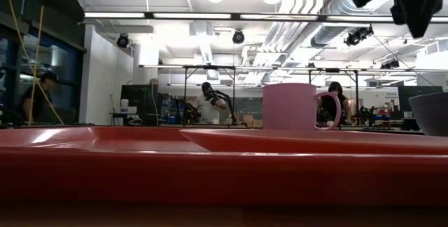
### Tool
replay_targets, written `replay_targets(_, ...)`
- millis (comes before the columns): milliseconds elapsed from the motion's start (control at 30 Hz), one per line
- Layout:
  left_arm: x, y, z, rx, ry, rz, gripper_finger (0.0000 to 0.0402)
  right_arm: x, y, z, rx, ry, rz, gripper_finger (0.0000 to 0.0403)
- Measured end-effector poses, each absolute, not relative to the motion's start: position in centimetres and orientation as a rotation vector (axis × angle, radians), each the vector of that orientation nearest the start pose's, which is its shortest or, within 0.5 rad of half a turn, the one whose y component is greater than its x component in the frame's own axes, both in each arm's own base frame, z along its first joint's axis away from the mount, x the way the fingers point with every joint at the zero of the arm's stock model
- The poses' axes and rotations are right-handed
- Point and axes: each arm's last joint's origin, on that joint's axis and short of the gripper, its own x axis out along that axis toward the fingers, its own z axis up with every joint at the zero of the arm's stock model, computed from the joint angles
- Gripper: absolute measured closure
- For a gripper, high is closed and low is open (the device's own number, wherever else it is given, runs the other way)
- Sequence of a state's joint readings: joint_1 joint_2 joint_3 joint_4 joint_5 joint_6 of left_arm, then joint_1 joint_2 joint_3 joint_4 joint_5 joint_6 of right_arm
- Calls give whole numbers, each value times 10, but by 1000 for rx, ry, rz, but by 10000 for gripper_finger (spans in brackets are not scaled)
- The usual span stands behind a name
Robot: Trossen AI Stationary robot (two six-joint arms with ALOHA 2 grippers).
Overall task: Set up tray
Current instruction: Put the blue bowl on the pink plate on the red serving tray
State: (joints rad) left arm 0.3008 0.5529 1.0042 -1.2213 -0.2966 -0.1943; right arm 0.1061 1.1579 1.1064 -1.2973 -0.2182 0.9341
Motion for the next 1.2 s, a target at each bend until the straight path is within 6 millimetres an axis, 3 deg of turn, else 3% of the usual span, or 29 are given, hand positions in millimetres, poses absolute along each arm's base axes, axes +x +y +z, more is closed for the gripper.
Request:
replay_targets(367, 53, 25, 337, -121, 744, 618, 202, 183, 52, 256, 1102, 1231, -735, 222)
replay_targets(733, 53, 25, 337, -66, 762, 596, 202, 189, 63, 239, 1236, 1176, -816, 222)
replay_targets(1000, 53, 25, 336, -32, 777, 580, 202, 202, 73, 227, 1242, 1276, -764, 222)
replay_targets(1200, 53, 25, 336, -26, 783, 577, 202, 195, 89, 222, 1256, 1365, -812, 222)
